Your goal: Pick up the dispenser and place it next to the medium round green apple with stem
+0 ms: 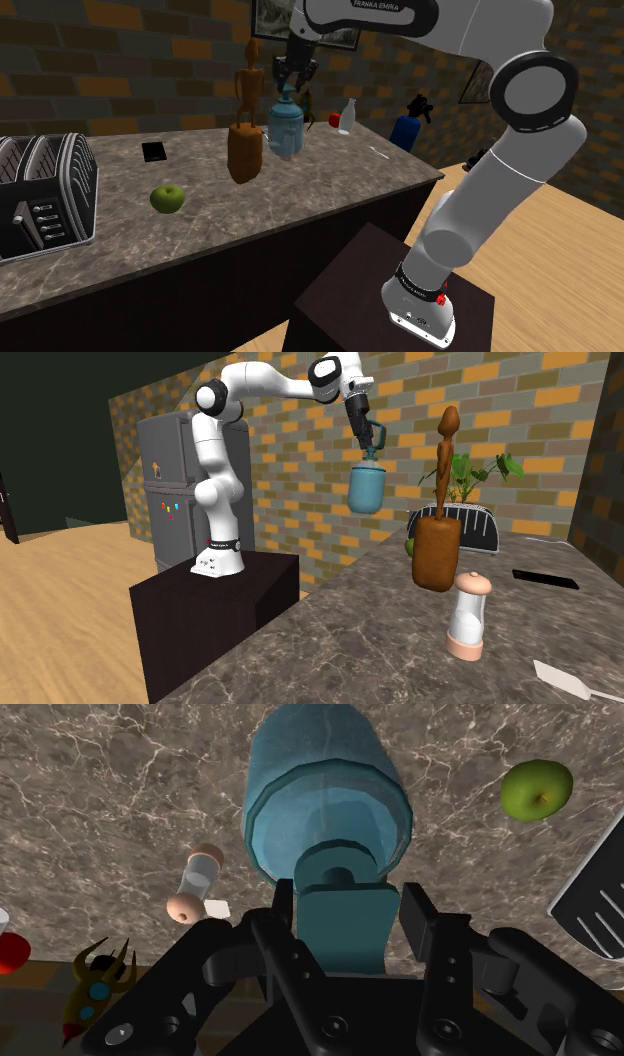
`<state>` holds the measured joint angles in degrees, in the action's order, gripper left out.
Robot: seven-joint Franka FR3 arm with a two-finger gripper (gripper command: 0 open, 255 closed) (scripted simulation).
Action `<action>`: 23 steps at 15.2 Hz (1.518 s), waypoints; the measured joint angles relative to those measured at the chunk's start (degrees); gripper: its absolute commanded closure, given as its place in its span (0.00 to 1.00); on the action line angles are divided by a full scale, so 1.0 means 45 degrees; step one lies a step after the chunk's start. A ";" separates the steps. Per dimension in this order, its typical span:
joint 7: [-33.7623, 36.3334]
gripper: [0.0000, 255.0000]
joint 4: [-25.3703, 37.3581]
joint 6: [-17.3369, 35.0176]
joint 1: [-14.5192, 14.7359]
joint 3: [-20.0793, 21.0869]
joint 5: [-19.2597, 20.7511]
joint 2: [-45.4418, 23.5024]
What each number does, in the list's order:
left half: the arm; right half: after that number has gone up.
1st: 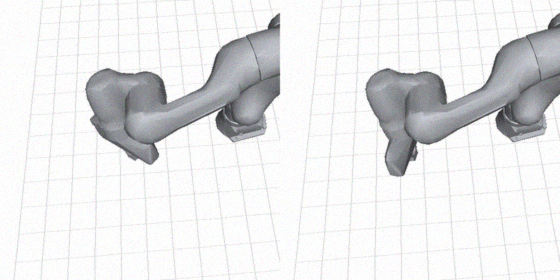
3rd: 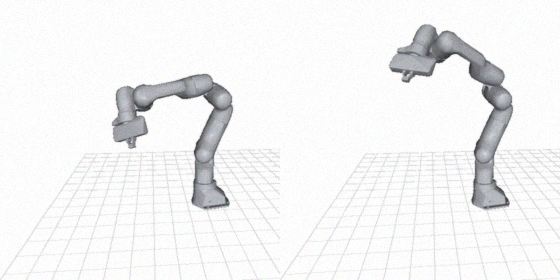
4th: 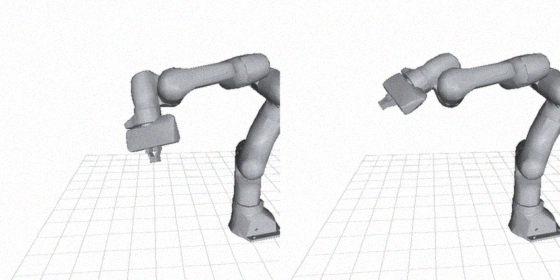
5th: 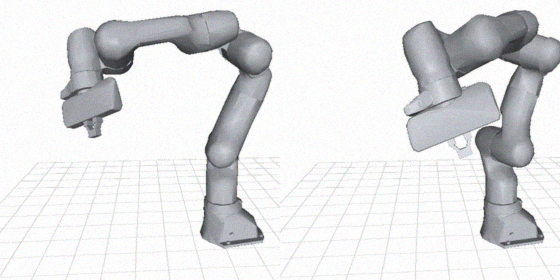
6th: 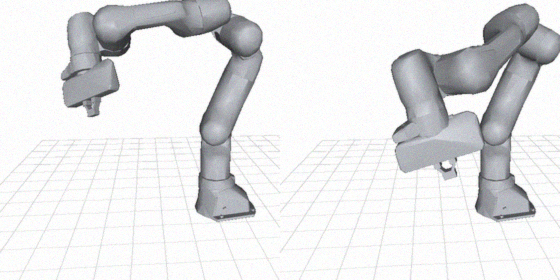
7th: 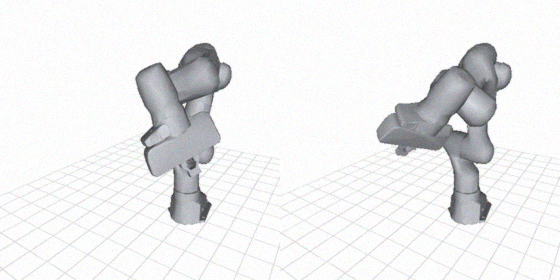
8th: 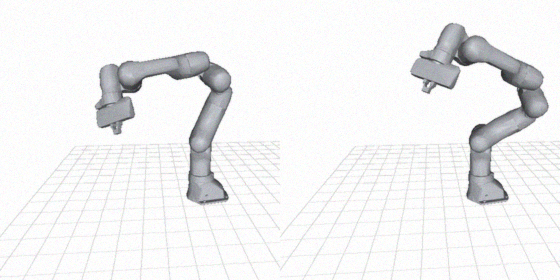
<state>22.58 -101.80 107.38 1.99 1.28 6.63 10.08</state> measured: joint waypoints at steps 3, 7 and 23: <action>0.0873 1.00 -0.0137 0.0523 0.0291 0.0474 0.0188 -0.0484; 0.1942 1.00 -0.0072 0.1069 0.0661 0.1016 0.0477 -0.1239; 0.4468 1.00 0.0105 0.2920 0.1583 0.1920 0.1538 -0.3674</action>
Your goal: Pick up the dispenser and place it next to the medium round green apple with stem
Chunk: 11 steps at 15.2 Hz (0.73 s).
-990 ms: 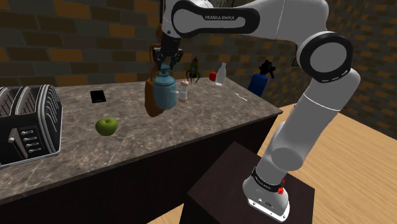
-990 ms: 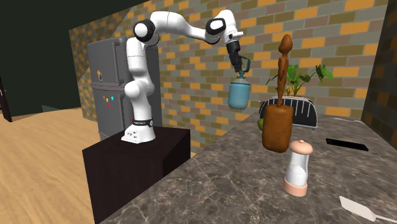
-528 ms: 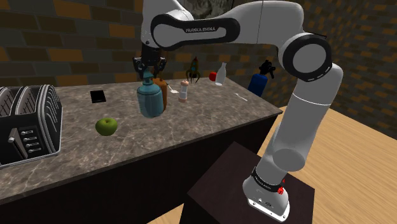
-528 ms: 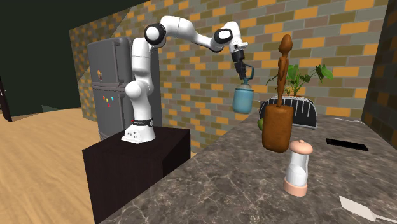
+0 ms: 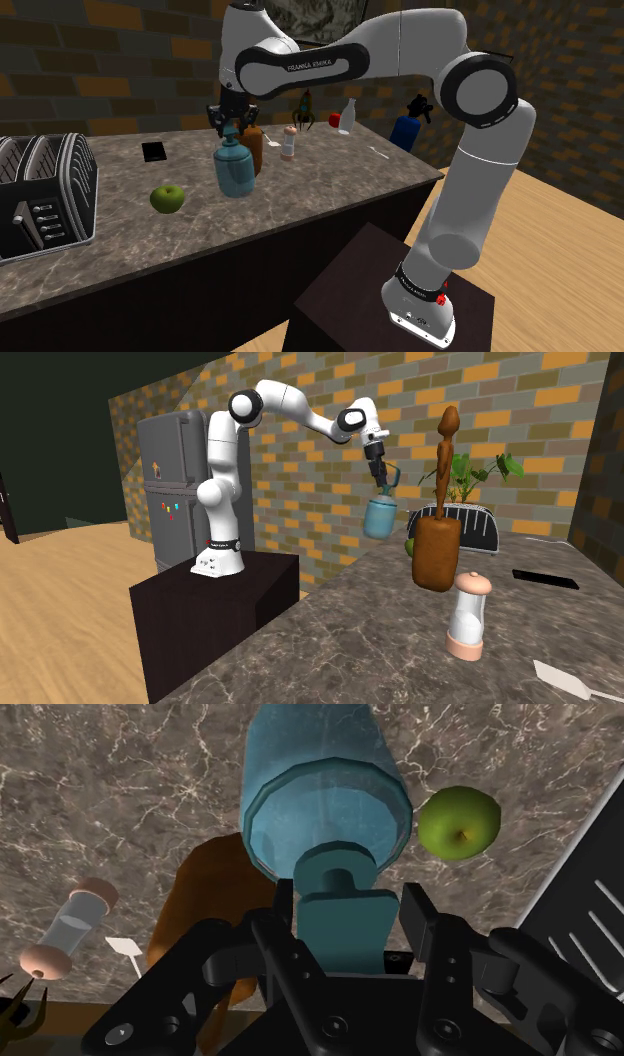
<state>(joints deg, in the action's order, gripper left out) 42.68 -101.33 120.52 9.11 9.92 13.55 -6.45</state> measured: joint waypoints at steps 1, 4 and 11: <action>0.0055 1.00 -0.0151 0.0169 0.0006 0.0000 0.0032 -0.0025; 0.0162 1.00 -0.0579 0.0640 -0.0005 -0.0017 0.0104 -0.0076; 0.0444 1.00 -0.1379 0.1709 -0.0018 -0.0068 0.0337 -0.0373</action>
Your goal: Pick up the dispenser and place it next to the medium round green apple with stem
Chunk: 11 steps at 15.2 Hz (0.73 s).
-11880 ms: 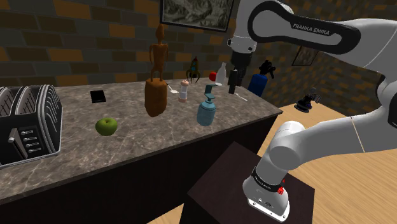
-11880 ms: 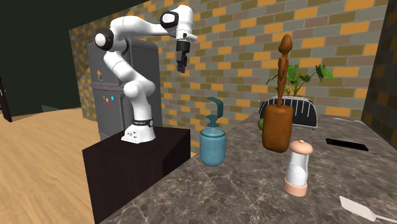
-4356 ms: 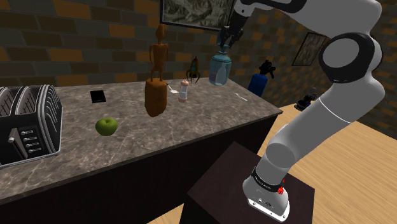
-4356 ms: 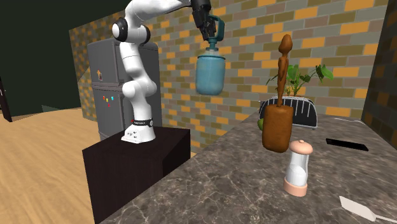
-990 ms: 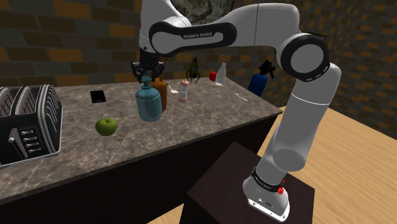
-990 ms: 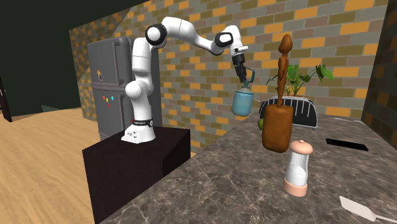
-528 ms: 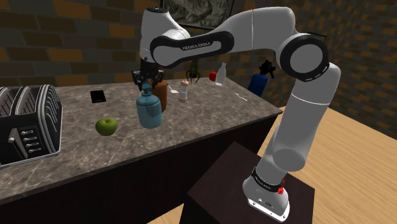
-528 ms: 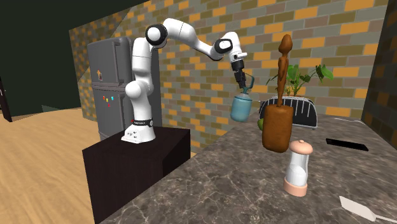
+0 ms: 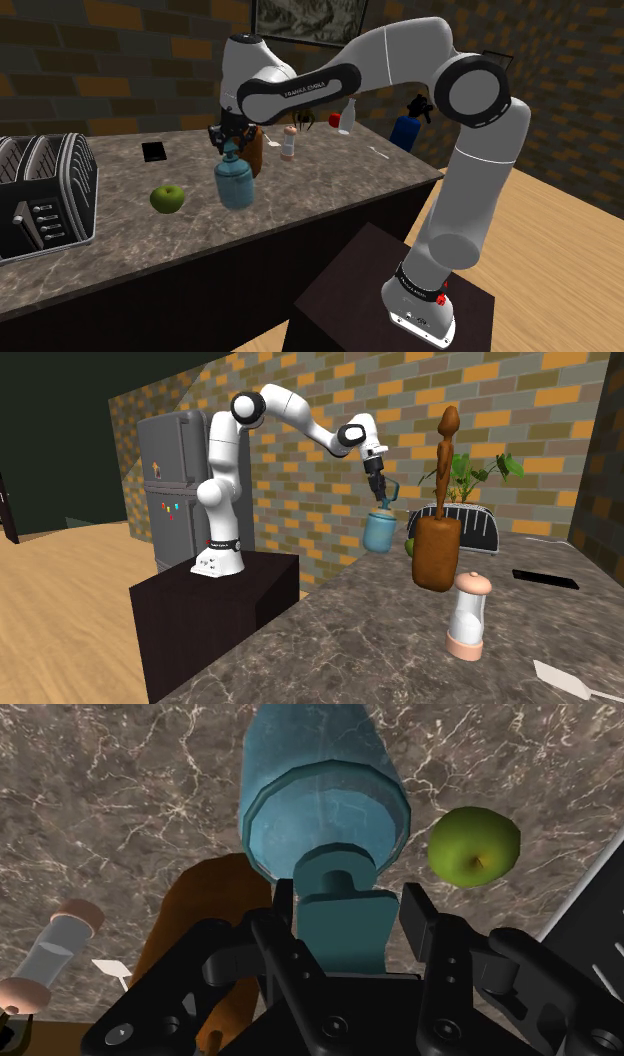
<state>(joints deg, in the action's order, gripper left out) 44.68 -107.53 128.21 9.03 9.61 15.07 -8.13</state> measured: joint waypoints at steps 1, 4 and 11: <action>0.0056 1.00 -0.0101 0.0169 0.0002 -0.0009 0.0049 -0.0074; 0.0211 1.00 -0.0423 0.0630 0.0009 -0.0033 0.0178 -0.0233; 0.0563 1.00 -0.0927 0.1545 0.0038 -0.0103 0.0495 -0.0685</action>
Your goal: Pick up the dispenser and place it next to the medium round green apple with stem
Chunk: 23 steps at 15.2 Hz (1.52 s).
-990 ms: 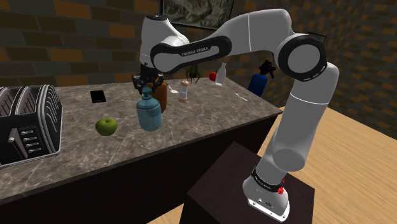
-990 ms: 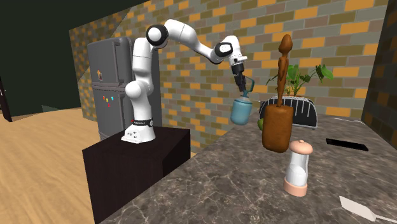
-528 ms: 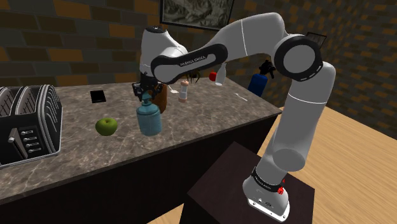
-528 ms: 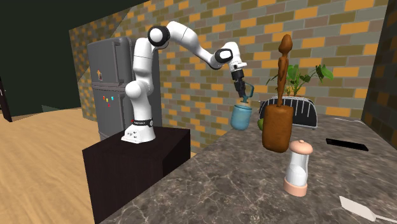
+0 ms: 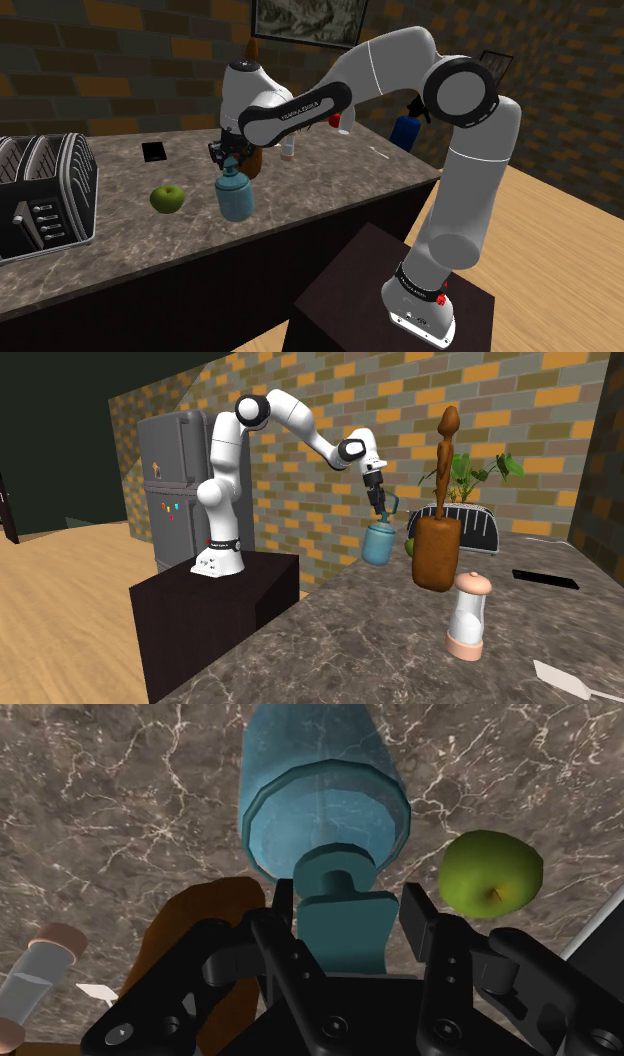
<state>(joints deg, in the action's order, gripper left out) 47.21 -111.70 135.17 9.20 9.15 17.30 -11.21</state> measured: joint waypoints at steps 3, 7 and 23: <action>0.0011 1.00 -0.0058 0.0060 -0.0005 -0.0006 0.0012 0.0006; 0.0011 0.00 -0.0073 0.0075 -0.0007 -0.0007 0.0014 0.0015; -0.0267 0.00 0.0176 -0.1169 0.0054 0.0168 -0.0427 0.1041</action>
